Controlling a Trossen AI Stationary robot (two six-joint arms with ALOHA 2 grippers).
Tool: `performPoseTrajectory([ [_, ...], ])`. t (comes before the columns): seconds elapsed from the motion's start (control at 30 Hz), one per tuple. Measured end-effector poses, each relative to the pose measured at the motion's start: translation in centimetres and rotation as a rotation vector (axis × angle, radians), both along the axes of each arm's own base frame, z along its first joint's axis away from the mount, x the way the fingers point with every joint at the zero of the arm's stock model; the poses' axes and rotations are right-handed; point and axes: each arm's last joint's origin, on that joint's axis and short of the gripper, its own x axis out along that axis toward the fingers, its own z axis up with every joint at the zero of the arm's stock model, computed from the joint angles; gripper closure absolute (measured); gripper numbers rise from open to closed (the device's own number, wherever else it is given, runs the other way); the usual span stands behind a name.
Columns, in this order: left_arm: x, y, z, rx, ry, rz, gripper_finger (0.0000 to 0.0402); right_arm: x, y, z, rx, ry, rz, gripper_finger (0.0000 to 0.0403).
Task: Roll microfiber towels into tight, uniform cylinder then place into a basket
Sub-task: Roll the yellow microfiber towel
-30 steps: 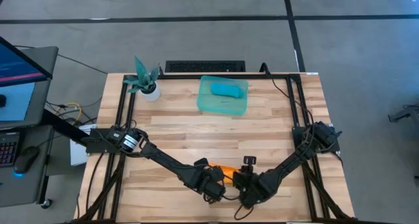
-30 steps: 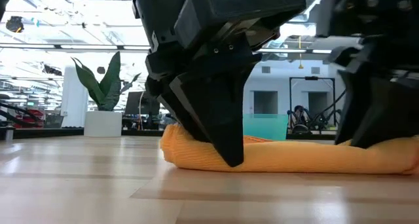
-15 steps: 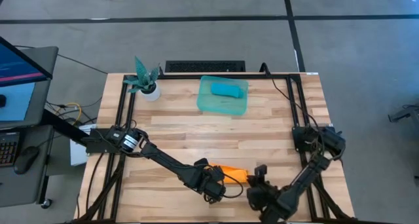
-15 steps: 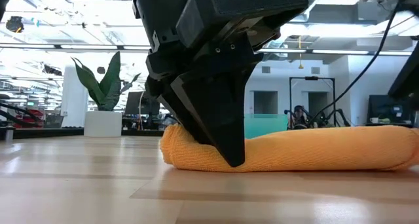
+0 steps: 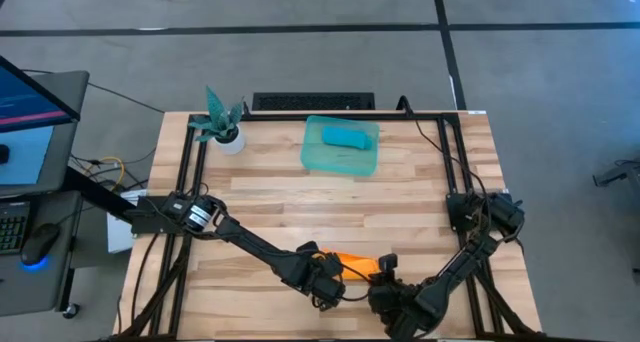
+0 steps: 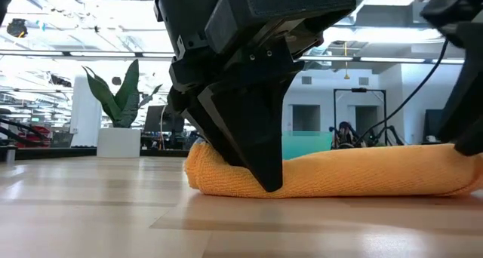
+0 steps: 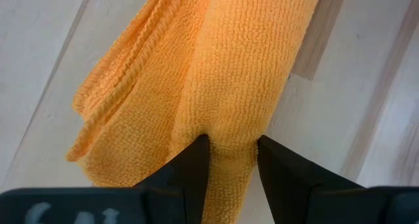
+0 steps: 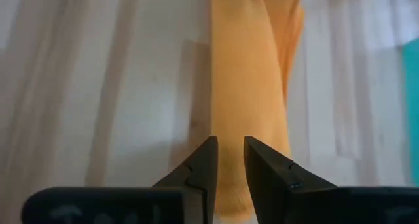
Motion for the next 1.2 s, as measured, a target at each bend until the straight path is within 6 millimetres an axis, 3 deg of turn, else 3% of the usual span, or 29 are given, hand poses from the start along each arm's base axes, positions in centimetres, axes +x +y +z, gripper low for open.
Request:
performPoseTrajectory([
  [0.27, 0.0, 0.0, 0.0, 0.002, -0.001, 0.000, 0.0279, 0.5, 0.3, 0.0, 0.035, -0.007, 0.028, 0.0287],
  [0.67, 0.0, 0.0, 0.0, 0.004, -0.002, 0.000, 0.0279, 0.9, -0.9, -0.3, 0.013, 0.004, -0.020, 0.0138],
  [0.87, 0.0, 0.0, 0.0, 0.004, -0.002, -0.001, 0.0279, 0.7, -2.5, -2.2, 0.023, 0.036, -0.047, 0.0132],
  [1.1, 0.0, 0.0, 0.0, 0.012, -0.001, -0.023, 0.0279, 1.0, -3.2, -2.7, 0.064, 0.042, -0.065, 0.0135],
  [1.2, 0.0, 0.0, 0.0, 0.020, 0.002, -0.042, 0.0279, 1.0, -3.2, -2.8, 0.070, 0.047, -0.066, 0.0154],
])
